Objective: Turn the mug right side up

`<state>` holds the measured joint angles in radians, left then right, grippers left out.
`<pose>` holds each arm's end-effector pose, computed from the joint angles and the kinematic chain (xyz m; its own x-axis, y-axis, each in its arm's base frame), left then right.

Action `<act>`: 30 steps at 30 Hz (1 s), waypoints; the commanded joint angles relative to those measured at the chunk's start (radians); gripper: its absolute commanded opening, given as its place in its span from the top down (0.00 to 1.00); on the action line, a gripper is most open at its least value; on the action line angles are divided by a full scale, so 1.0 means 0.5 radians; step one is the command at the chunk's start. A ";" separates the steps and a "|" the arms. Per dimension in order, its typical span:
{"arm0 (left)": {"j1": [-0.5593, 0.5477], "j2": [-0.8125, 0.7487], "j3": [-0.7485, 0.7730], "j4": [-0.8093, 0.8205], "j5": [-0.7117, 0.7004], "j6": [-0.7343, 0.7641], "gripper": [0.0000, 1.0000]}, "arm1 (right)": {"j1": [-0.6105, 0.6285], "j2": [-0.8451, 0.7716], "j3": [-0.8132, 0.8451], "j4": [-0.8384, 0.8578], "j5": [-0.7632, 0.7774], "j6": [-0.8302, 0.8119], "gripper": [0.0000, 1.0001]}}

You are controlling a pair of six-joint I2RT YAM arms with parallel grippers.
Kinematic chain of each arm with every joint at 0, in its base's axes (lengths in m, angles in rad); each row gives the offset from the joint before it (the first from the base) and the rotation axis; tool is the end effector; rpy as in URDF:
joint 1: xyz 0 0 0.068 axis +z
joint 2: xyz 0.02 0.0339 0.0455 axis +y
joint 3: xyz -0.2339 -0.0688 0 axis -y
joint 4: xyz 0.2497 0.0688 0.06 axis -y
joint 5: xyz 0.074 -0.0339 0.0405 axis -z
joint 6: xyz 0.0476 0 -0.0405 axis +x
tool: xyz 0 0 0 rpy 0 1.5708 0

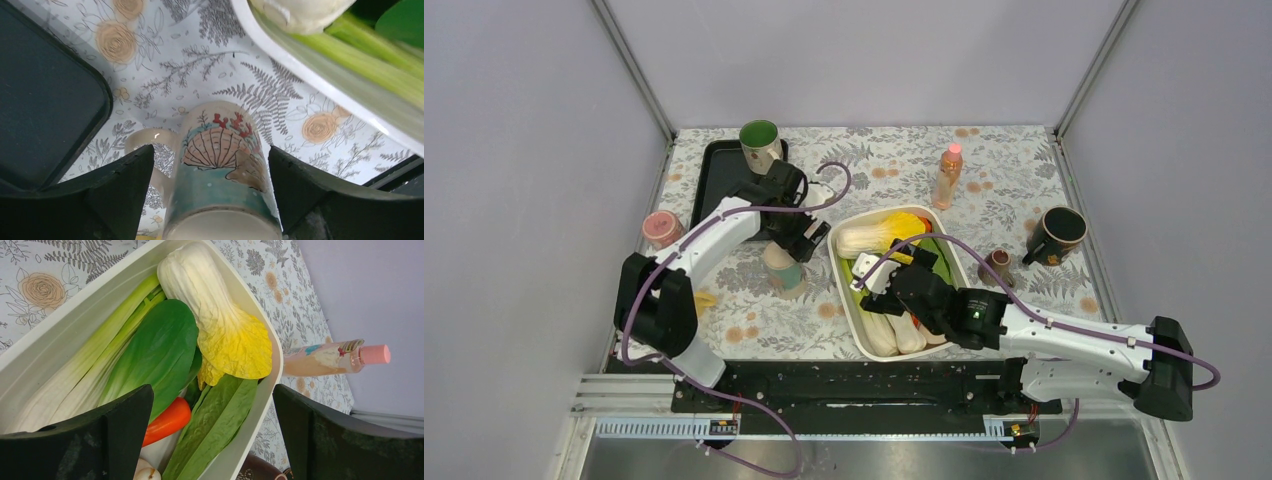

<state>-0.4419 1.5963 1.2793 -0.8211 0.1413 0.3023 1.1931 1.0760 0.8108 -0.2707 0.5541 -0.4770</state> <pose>0.2979 -0.1483 0.2165 -0.6415 0.6296 -0.4384 0.6995 0.7147 0.0028 0.1207 0.2362 0.2533 0.1190 -0.7587 -0.6405 -0.6404 0.4343 -0.6334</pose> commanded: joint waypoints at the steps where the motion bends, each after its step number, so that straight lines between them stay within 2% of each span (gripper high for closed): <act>1: -0.012 -0.123 -0.096 -0.093 0.039 0.125 0.15 | 0.016 -0.058 0.023 0.029 -0.038 0.036 0.01; 5: -0.015 -0.239 -0.224 -0.130 0.089 0.242 0.18 | 0.016 -0.037 0.040 0.027 -0.004 0.020 0.01; 11: -0.017 -0.309 -0.254 -0.341 0.255 0.414 0.21 | 0.016 -0.035 0.012 0.026 -0.001 0.035 0.01; 15: -0.015 -0.368 -0.246 -0.345 0.281 0.427 0.18 | 0.016 -0.022 -0.002 0.031 0.003 0.029 0.01; 19: -0.013 -0.368 -0.143 -0.147 0.264 0.177 0.13 | 0.017 0.011 0.006 0.032 -0.001 0.039 0.01; 23: 0.024 -0.439 -0.119 0.178 0.089 -0.154 0.06 | 0.016 0.039 0.023 0.035 0.055 0.044 0.01; 26: 0.163 -0.476 -0.097 0.329 0.001 -0.380 0.03 | 0.010 0.054 0.036 0.036 0.129 0.058 0.01; 30: 0.405 -0.419 -0.010 0.252 -0.002 -0.493 0.02 | -0.034 0.066 0.043 0.037 0.141 0.159 0.01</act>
<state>-0.3393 1.3960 1.1965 -0.7525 0.1860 0.1799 1.1912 1.1027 0.8104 -0.2787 0.5865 -0.4599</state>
